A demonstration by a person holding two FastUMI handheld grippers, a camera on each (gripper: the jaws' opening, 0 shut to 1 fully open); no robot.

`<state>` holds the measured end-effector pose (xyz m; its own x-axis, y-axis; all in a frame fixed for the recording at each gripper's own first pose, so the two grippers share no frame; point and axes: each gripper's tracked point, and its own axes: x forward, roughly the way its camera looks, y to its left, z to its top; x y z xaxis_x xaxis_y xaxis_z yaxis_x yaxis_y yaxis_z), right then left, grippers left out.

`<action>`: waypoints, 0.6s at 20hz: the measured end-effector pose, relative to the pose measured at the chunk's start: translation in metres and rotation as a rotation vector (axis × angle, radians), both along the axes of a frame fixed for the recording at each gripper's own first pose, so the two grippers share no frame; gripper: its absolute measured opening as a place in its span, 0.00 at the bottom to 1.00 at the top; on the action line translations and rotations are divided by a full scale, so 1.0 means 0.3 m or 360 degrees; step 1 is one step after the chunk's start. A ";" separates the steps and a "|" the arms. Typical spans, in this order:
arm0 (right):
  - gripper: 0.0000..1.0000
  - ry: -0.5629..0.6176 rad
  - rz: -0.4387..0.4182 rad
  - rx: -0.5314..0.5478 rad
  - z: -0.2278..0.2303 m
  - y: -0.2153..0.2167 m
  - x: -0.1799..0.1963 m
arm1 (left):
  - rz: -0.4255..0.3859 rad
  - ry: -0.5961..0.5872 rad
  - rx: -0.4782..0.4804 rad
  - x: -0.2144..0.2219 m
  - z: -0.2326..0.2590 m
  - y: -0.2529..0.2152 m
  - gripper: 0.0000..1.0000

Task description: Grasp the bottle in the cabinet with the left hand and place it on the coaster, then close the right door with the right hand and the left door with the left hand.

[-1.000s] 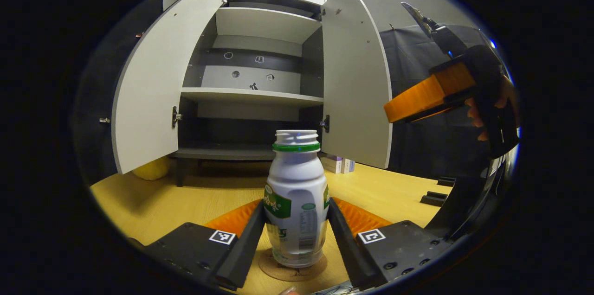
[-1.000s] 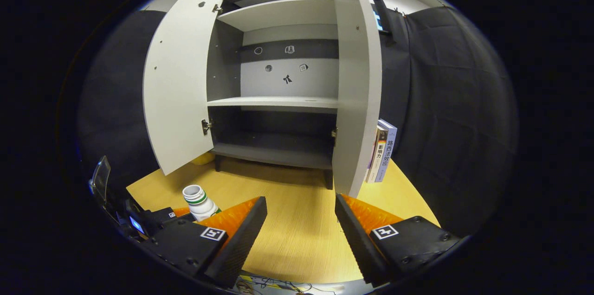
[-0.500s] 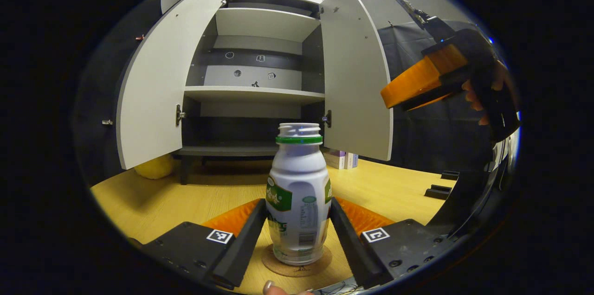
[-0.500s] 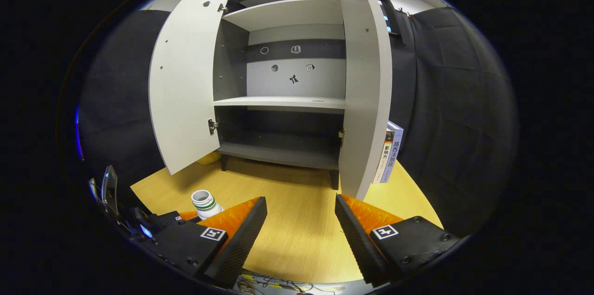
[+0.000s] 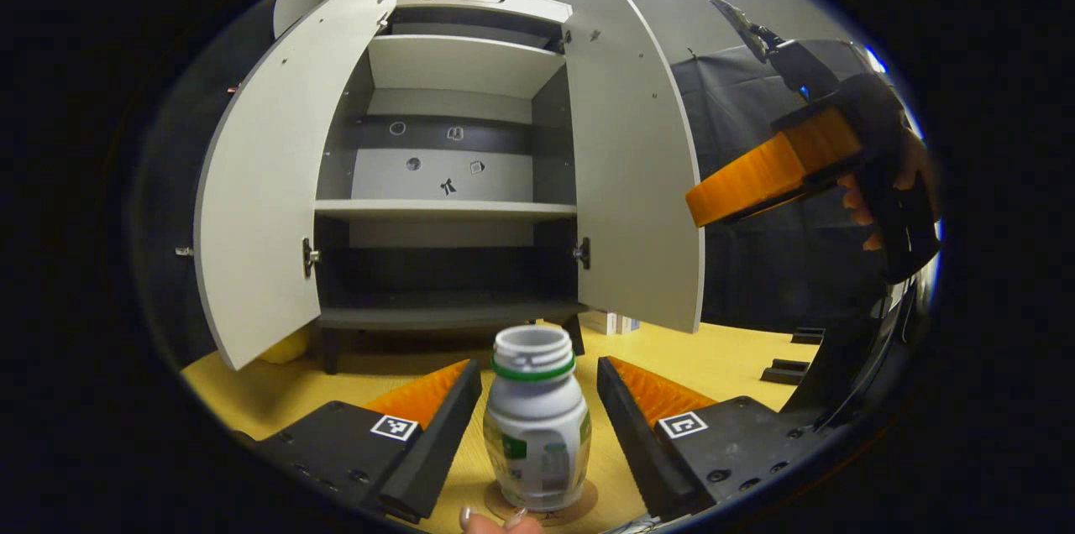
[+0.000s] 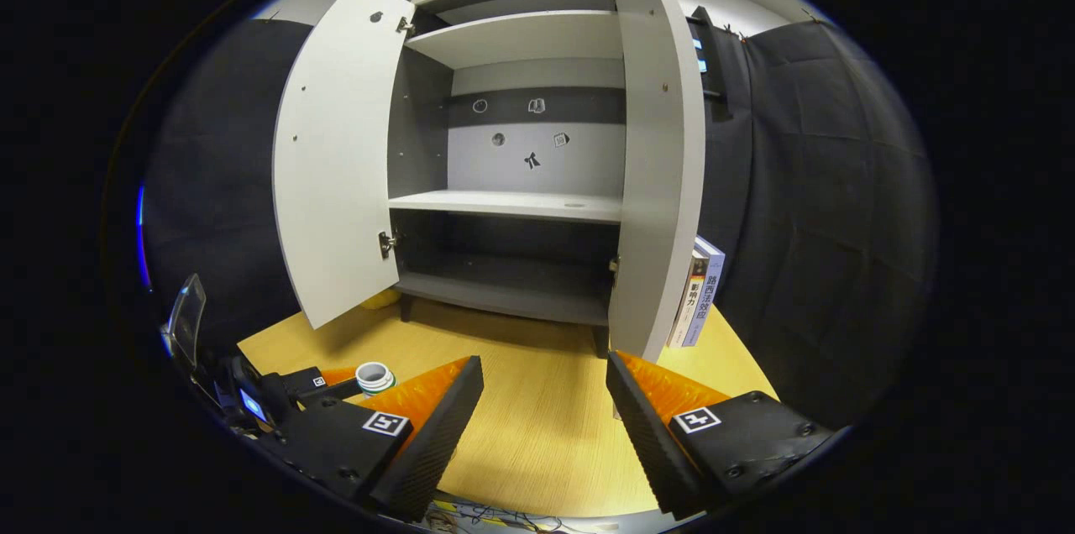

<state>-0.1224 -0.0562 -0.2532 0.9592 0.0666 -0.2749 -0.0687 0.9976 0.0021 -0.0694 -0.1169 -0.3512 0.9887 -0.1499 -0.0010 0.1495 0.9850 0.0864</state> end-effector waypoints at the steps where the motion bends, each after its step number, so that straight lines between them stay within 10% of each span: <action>1: 0.98 -0.0019 -0.0008 0.0000 0.031 -0.002 0.006 | -0.0010 -0.0017 0.0038 0.010 0.048 -0.003 0.91; 7: 0.98 -0.0180 -0.0103 0.0028 0.311 -0.033 0.040 | -0.0158 -0.0048 0.0060 0.066 0.338 -0.040 0.93; 12: 0.98 -0.0329 -0.0443 0.0027 0.535 -0.229 0.066 | -0.0250 -0.0039 0.0058 0.112 0.569 -0.012 0.93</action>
